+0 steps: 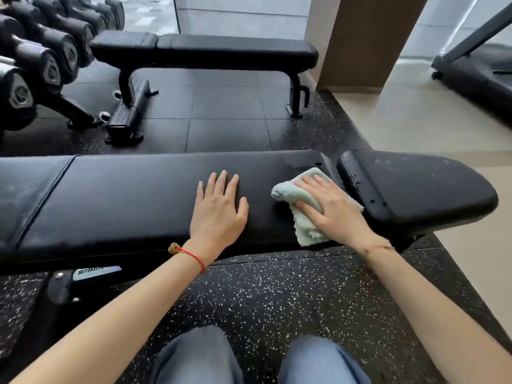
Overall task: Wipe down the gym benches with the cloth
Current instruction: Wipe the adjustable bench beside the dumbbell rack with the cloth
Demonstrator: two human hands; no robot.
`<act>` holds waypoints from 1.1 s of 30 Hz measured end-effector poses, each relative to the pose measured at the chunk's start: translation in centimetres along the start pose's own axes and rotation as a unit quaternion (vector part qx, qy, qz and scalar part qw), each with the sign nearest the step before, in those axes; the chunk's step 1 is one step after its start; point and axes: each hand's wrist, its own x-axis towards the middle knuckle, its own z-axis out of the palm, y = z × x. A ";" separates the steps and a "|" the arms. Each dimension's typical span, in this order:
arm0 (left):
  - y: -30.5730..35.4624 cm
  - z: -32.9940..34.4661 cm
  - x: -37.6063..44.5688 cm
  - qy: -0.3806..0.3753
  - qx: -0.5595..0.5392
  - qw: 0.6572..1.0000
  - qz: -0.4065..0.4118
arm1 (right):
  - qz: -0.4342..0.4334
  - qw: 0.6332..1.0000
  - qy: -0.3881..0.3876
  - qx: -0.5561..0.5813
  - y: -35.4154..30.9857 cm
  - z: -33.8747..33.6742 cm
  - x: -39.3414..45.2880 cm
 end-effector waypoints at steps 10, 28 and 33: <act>0.6 -0.5 -0.1 0.022 0.003 0.999 -0.027 | -0.157 0.984 -0.078 0.004 1.1 0.3 5.5; 1.2 -0.7 -0.3 0.064 -0.004 0.996 -0.068 | -0.270 0.961 -0.054 -0.038 4.5 -1.6 -2.6; 0.5 -1.3 -0.5 0.073 0.014 0.992 -0.105 | -0.311 0.944 -0.060 -0.094 -2.3 0.8 -0.1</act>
